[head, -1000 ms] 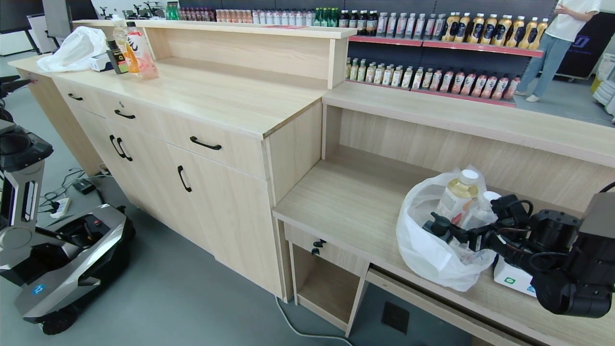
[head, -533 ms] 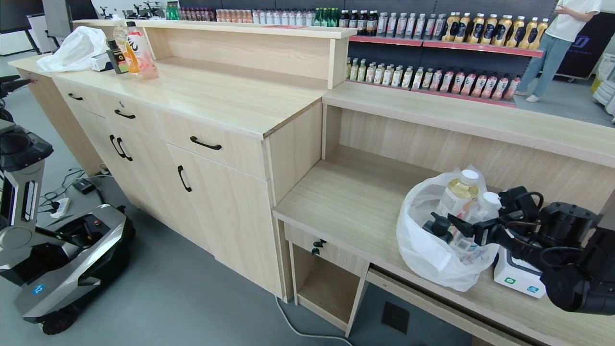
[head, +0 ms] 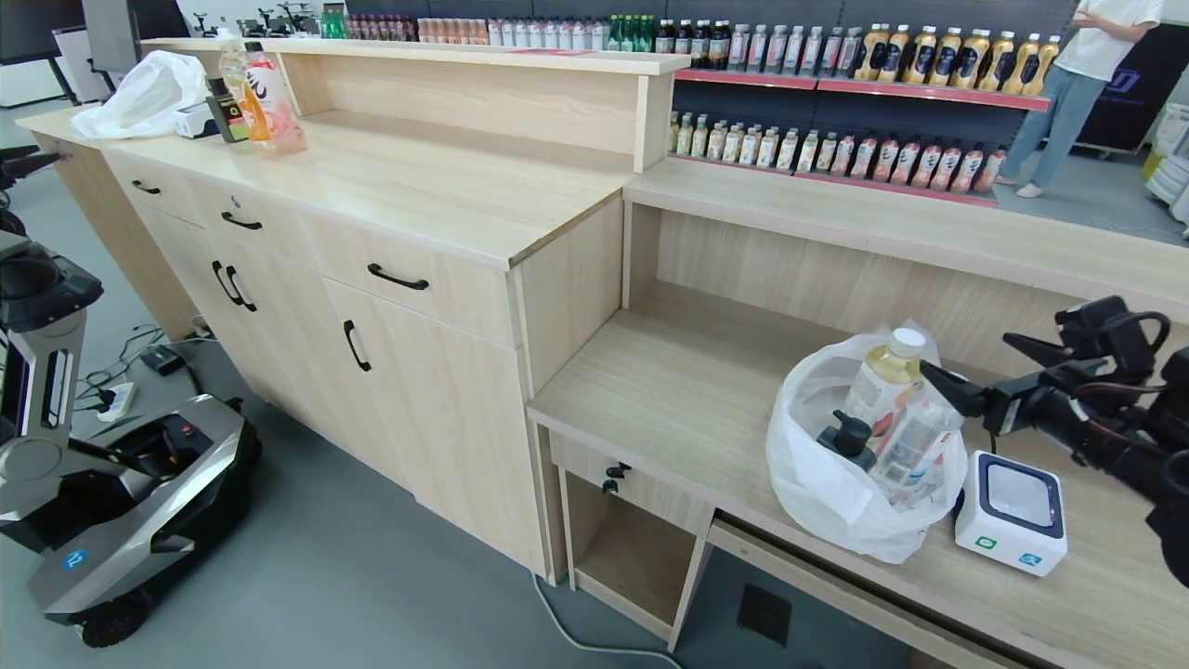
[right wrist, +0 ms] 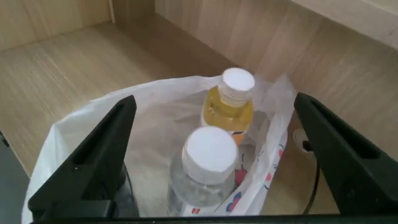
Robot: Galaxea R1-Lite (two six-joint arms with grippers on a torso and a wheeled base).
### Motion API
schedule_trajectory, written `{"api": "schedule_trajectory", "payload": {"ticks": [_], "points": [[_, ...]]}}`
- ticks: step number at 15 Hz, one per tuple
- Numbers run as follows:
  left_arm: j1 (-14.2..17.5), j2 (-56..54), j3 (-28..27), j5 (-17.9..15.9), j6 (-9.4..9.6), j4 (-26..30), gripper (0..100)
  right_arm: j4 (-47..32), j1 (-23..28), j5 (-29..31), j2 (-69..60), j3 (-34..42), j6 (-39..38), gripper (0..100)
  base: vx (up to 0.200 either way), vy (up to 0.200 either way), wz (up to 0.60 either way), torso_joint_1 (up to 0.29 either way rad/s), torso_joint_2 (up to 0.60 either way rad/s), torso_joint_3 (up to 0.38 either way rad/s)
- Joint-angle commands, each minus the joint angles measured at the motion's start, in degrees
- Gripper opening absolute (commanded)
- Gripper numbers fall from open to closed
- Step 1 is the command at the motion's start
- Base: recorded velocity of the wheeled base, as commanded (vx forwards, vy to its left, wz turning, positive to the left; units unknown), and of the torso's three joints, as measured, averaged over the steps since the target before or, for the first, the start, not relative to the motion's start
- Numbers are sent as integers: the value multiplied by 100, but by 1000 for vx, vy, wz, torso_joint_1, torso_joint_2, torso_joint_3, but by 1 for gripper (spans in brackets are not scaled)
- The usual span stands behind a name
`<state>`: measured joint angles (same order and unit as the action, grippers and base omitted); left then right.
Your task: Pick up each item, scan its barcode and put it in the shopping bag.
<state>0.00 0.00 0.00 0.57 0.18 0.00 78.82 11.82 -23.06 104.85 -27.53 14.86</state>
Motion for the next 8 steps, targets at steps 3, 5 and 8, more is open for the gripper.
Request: {"api": "schedule_trajectory", "payload": {"ticks": [3,5,8], "points": [[0,0,0,4,-1,0,0,-1853,435,13,-2320,380,237,100,0,0,0,0,0,0],[0,0,0,4,-1,0,0,-2284,646,329,-2716,380,474,100,0,0,0,0,0,0],[0,0,0,4,-1,0,0,-2653,646,742,-3208,336,439,100,0,0,-600,2,4,2]]}}
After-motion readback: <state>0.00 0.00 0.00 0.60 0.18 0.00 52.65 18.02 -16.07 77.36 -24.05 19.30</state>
